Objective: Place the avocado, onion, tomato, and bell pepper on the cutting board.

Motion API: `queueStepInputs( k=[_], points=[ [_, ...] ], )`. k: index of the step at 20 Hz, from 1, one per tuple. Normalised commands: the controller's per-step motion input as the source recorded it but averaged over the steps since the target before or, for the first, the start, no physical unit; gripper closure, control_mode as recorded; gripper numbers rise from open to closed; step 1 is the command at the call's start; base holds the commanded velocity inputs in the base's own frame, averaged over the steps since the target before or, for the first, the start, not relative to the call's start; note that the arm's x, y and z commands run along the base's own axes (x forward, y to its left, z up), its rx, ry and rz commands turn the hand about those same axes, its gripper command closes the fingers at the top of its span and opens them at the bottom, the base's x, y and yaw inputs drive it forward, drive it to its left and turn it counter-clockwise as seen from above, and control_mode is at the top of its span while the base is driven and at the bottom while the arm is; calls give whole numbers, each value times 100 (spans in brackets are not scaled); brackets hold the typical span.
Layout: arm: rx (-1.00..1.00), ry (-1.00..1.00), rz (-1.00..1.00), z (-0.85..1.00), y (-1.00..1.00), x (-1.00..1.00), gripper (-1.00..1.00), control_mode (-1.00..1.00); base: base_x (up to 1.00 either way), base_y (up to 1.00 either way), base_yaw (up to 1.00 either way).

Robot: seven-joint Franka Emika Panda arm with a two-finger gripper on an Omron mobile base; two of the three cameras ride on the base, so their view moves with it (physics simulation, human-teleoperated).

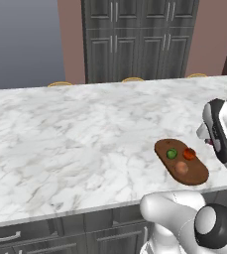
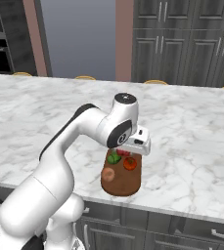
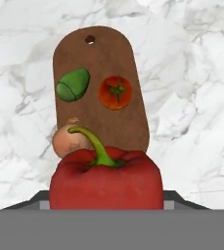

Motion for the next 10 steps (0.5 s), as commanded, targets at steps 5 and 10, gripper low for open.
queueStepInputs(
  k=[5,10],
  points=[
    [0,10,-1,-46,0,1,100,-100,0,0,0],
    [0,8,0,-43,0,4,100,-100,0,0,0]
  ],
)
